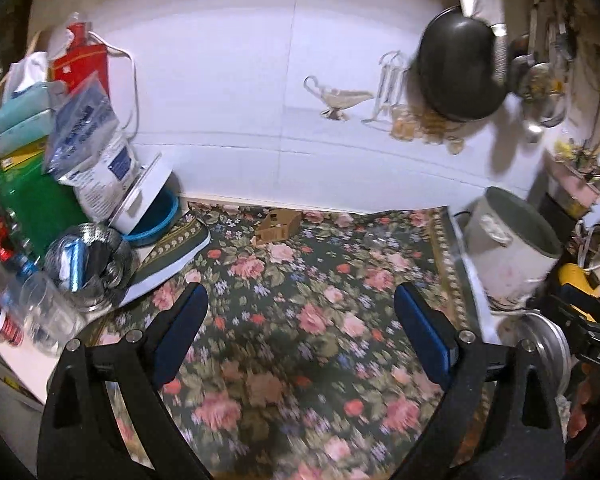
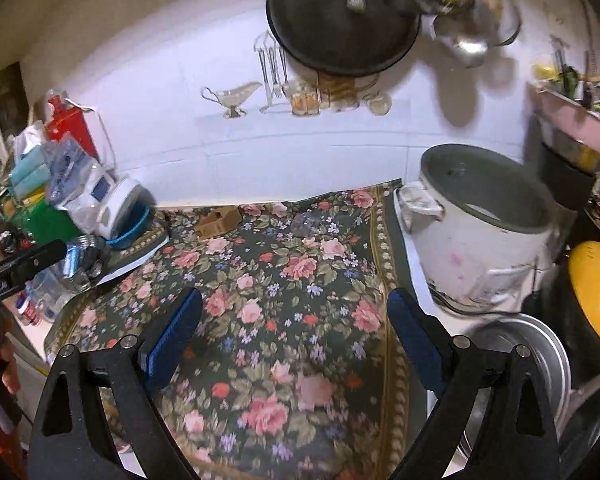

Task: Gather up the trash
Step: 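Grasp the tan cardboard piece with the left tool while the right grasps the clear plastic cup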

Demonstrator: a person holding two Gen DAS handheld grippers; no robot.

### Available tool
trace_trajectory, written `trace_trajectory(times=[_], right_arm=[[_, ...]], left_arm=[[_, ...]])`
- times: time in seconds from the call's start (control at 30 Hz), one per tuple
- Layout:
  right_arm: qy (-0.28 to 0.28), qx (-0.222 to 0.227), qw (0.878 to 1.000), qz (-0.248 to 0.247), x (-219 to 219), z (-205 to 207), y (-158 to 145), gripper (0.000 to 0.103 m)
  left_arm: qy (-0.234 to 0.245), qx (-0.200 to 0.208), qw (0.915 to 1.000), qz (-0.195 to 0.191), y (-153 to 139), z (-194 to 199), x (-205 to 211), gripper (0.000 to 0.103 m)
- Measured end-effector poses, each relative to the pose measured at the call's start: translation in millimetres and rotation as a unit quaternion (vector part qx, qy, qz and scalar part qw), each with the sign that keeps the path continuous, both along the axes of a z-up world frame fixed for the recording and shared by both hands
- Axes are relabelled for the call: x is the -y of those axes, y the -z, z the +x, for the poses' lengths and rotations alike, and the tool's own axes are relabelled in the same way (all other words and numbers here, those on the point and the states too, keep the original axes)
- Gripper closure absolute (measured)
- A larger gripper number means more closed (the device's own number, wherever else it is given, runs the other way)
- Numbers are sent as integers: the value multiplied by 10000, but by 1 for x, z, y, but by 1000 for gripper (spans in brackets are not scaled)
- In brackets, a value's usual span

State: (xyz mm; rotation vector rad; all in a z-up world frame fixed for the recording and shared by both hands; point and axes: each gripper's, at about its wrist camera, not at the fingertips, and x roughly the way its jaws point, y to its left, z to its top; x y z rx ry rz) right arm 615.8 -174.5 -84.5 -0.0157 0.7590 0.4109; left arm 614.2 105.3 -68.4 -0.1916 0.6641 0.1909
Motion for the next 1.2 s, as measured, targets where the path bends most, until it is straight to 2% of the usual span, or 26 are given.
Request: trace_trajectory(times=[0.2, 0.3, 0.4, 0.5, 0.57, 0.6, 0.63, 0.67, 0.73, 0.8, 0.93, 1.0, 1.07, 1.13, 1.17, 1.2], right_arm=[[218, -359, 9991, -61, -33, 60, 32, 11], [390, -772, 9962, -97, -46, 92, 53, 11], [537, -1094, 9925, -54, -59, 129, 87, 11], [764, -1322, 9882, -113, -65, 161, 120, 11], [886, -1519, 9844, -66, -66, 183, 142, 11], [885, -1345, 9869, 63, -66, 194, 150, 11], [937, -1440, 9850, 156, -65, 206, 160, 11], [944, -1288, 9869, 244, -64, 214, 166, 11], [1051, -1424, 9837, 321, -70, 235, 179, 11], [1124, -1476, 9821, 333, -77, 251, 186, 11], [1223, -1530, 9803, 258, -93, 275, 198, 11], [1223, -1528, 9805, 183, -102, 282, 202, 12], [1235, -1521, 9806, 53, -109, 287, 207, 17], [1246, -1625, 9788, -69, -114, 291, 213, 33], [1232, -1710, 9775, -100, -115, 292, 216, 37], [1228, -1778, 9763, -100, -115, 292, 219, 48]], left_arm=[[388, -520, 9979, -56, 51, 100, -48, 9], [579, -958, 9937, 48, 90, 158, -75, 9], [681, -1227, 9900, 175, 126, 204, -96, 9], [860, -1389, 9865, 144, 159, 243, -111, 11], [989, -1505, 9836, 130, 177, 265, -116, 14], [1048, -1544, 9823, 133, 185, 274, -117, 14], [1081, -1558, 9817, 143, 193, 283, -119, 14], [1101, -1570, 9813, 157, 200, 291, -120, 14], [1168, -1585, 9803, 149, 211, 303, -121, 15], [1242, -1582, 9795, 121, 221, 312, -122, 21], [1360, -1578, 9779, 160, 235, 325, -120, 25], [1399, -1548, 9779, 161, 238, 327, -120, 32], [1451, -1496, 9780, 114, 238, 328, -119, 39], [1515, -1457, 9776, 109, 238, 326, -117, 47], [1516, -1459, 9775, 122, 237, 325, -116, 51], [1527, -1447, 9775, 140, 236, 323, -114, 58]])
